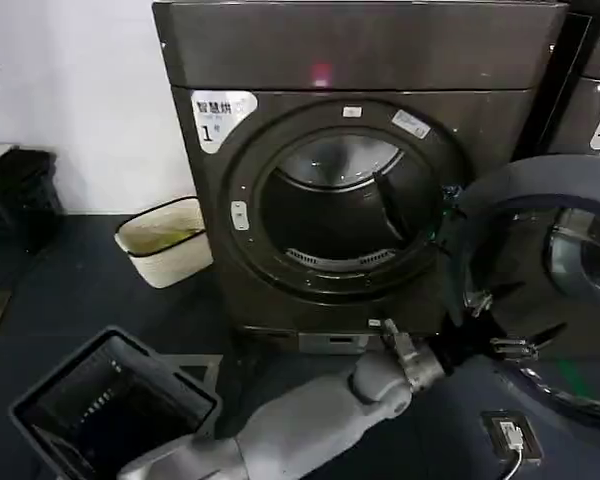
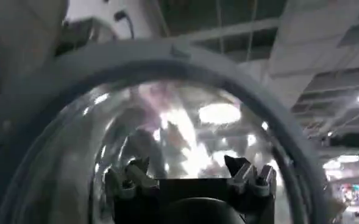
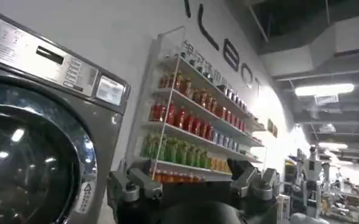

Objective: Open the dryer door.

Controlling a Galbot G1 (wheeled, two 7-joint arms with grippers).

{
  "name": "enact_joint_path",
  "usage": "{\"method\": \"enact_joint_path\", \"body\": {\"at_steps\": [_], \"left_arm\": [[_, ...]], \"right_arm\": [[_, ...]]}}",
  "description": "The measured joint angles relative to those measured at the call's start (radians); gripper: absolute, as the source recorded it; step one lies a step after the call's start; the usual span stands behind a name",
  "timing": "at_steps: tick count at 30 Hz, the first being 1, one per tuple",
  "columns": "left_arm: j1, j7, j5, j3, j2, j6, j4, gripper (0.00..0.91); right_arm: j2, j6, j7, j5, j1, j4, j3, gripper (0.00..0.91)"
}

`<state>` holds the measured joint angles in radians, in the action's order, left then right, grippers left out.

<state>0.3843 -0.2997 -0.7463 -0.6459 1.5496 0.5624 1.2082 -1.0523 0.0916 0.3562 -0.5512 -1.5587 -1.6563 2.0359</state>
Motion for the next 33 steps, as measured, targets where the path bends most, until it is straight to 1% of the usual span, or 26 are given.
{"method": "enact_joint_path", "body": {"at_steps": [3,8,15,21,23,29,33], "left_arm": [[0.016,0.001,-0.005,0.005,-0.049,0.014,0.028,0.907],[0.04,0.016,-0.027,0.025,-0.123,0.011,0.084,0.907],[0.085,0.05,-0.021,0.065,-0.265,0.01,0.21,0.907],[0.123,0.09,-0.016,0.103,-0.414,-0.012,0.341,0.907],[0.143,0.113,-0.003,0.121,-0.468,-0.033,0.388,0.907],[0.203,0.126,0.003,0.179,-0.655,-0.08,0.503,0.907],[0.249,0.136,-0.018,0.227,-0.777,-0.111,0.563,0.907]], "right_arm": [[0.0,-0.002,0.0,0.0,0.005,-0.001,-0.006,0.907],[0.0,-0.005,0.001,0.003,0.011,-0.001,-0.013,0.907],[0.009,-0.012,0.002,0.005,0.018,0.002,-0.006,0.907],[0.018,-0.017,0.001,0.007,0.025,0.008,0.007,0.907],[0.021,-0.023,0.001,0.014,0.025,0.011,0.013,0.907],[0.033,-0.032,-0.001,0.033,0.02,0.016,0.041,0.907],[0.035,-0.025,-0.003,0.067,0.009,0.01,0.059,0.907]]}}
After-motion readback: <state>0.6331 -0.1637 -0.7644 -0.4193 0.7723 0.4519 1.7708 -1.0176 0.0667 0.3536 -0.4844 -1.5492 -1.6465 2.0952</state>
